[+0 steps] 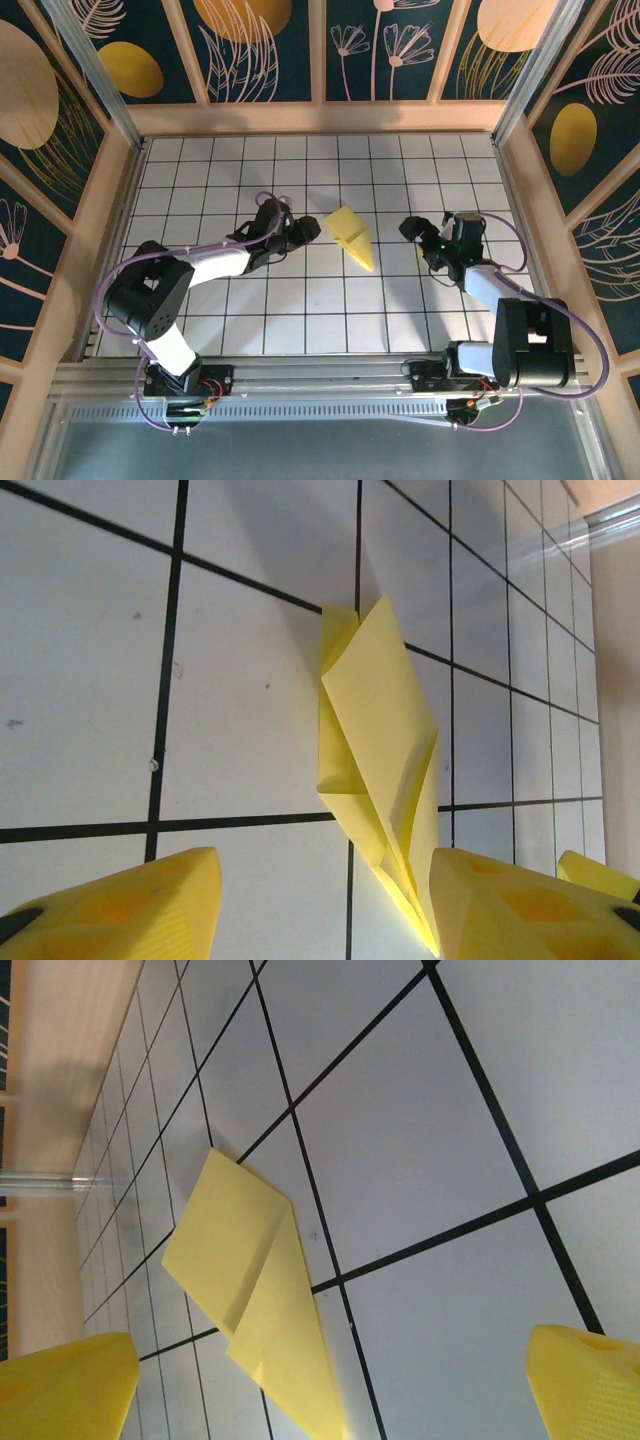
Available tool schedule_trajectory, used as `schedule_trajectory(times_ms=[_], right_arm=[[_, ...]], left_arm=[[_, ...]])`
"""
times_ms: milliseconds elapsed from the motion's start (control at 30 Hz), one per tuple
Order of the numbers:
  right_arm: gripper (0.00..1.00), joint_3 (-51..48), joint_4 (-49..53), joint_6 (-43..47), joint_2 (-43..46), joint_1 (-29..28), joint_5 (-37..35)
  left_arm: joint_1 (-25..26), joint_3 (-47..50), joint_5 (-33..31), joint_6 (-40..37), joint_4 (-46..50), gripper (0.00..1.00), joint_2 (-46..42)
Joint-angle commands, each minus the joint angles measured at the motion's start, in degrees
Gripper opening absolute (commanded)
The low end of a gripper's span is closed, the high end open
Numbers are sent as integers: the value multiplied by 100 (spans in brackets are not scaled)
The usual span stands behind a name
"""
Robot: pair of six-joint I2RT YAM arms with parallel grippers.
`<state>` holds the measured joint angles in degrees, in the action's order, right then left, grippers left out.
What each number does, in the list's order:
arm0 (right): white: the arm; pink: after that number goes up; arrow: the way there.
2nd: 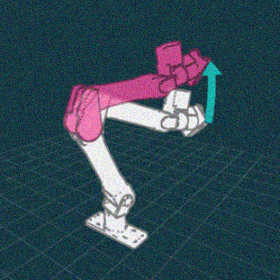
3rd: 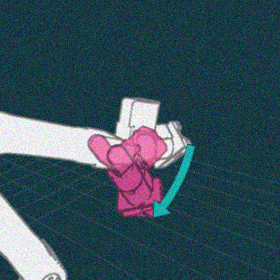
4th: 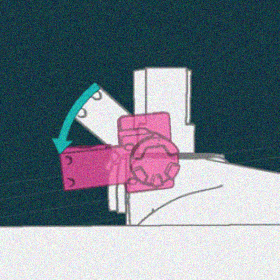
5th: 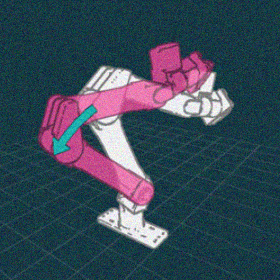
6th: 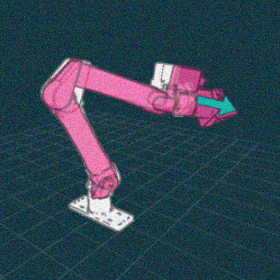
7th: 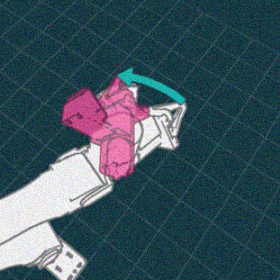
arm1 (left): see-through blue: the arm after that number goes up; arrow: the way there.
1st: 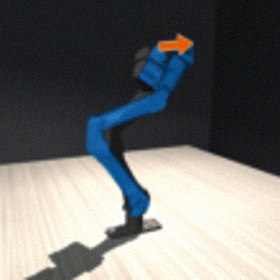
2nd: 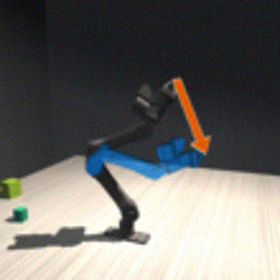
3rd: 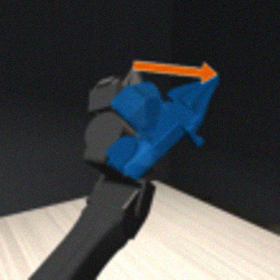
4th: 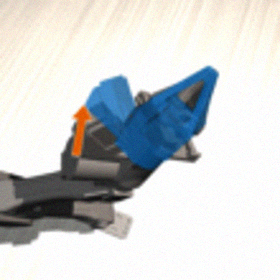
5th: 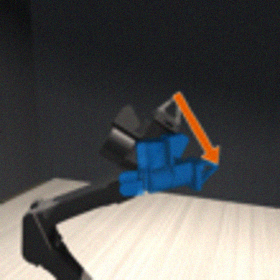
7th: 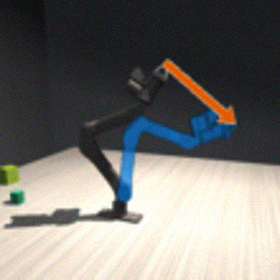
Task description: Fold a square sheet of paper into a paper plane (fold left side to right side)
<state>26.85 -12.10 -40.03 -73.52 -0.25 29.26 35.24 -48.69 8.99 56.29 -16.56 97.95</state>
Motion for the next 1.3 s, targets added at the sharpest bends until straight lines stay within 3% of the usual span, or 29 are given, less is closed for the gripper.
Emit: schedule_trajectory(times_ms=[0,300,600,800,1033,1133,1267], right_arm=[[99,-91,-434,-112,-65,94,344],[99,-72,-329,22,-40,221,388],[99,-69,-175,168,10,311,432],[99,-37,28,286,193,408,442],[94,-7,-16,602,282,481,864],[86,54,-195,767,132,467,1432],[85,249,-218,1120,-152,280,1936]], left_arm=[[81,-239,268,273,-348,57,332],[163,-574,375,533,-565,56,986],[173,-1255,437,560,-707,48,1696],[160,-1707,353,564,-703,34,2207],[156,-1706,333,113,-757,0,1995],[111,-1472,504,-338,-883,0,1609],[-25,-1004,1067,-980,-1163,0,1053]])
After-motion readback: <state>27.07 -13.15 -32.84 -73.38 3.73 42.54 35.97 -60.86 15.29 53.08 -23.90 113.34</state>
